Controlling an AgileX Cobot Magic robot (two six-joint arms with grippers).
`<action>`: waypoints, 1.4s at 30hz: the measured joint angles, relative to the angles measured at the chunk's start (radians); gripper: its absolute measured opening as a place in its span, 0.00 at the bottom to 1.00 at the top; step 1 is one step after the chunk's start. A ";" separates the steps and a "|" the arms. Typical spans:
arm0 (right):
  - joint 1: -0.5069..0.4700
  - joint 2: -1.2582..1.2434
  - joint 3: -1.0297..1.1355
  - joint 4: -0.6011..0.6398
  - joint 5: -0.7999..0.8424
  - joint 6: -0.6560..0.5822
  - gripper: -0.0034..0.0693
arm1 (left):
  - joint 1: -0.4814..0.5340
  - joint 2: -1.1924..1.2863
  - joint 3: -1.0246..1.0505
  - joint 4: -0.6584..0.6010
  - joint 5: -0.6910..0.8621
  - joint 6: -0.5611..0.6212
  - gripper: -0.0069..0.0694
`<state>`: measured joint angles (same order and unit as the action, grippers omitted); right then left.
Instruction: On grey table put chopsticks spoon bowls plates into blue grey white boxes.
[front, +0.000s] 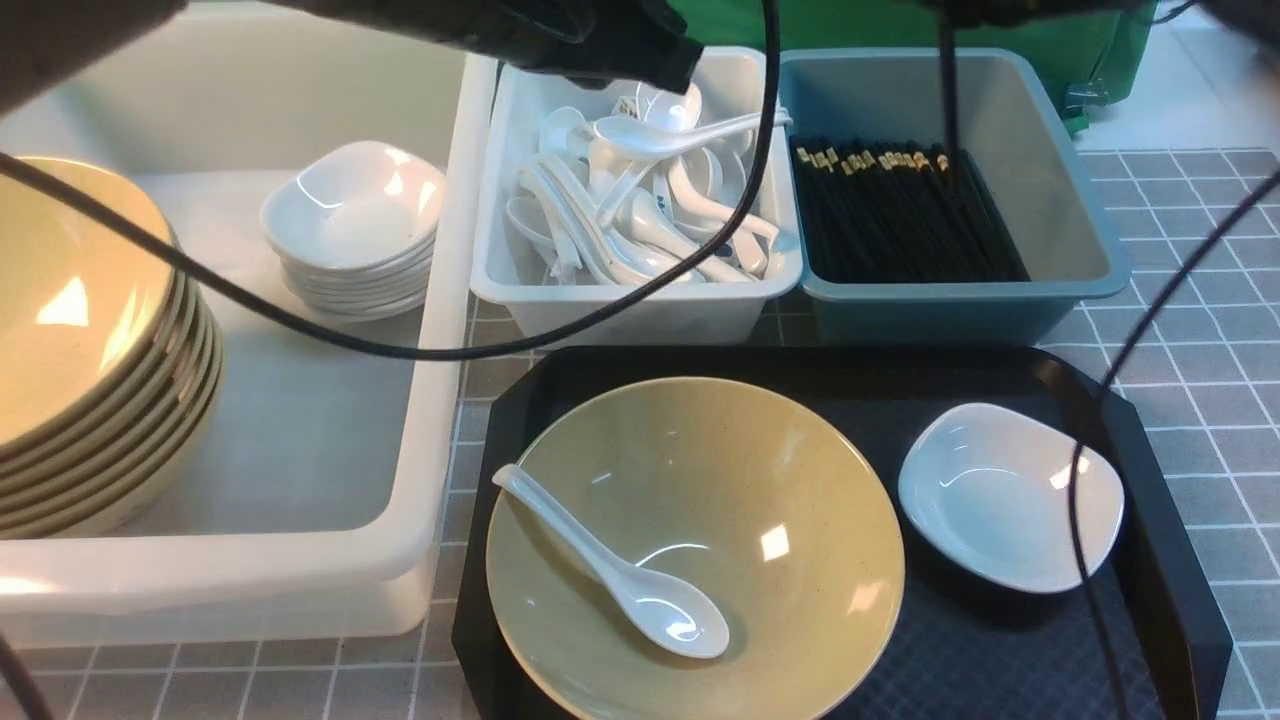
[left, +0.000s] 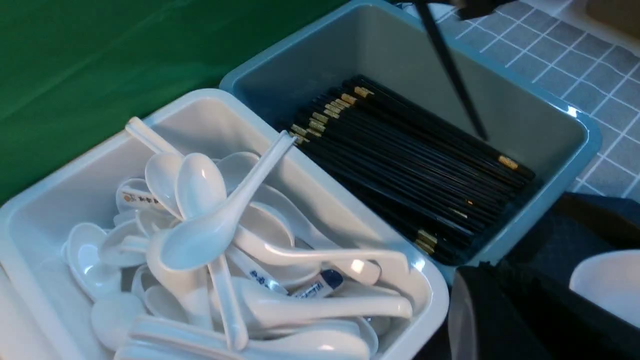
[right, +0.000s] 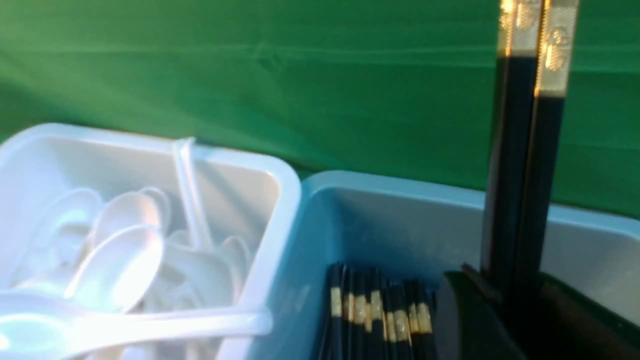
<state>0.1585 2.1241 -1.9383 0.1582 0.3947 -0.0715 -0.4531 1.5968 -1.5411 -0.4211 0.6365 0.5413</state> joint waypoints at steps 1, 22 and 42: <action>0.000 0.022 -0.009 0.001 0.003 0.000 0.28 | 0.000 -0.006 0.000 0.011 0.021 0.001 0.08; 0.104 -0.315 0.036 0.031 0.830 -0.225 0.71 | 0.000 -0.678 0.490 0.226 0.352 -0.182 0.08; 0.639 -0.326 0.557 0.148 0.330 -0.494 0.71 | 0.000 -1.037 0.818 0.303 0.401 -0.187 0.08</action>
<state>0.7979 1.7985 -1.3812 0.3060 0.7245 -0.5654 -0.4531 0.5603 -0.7234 -0.1179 1.0373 0.3548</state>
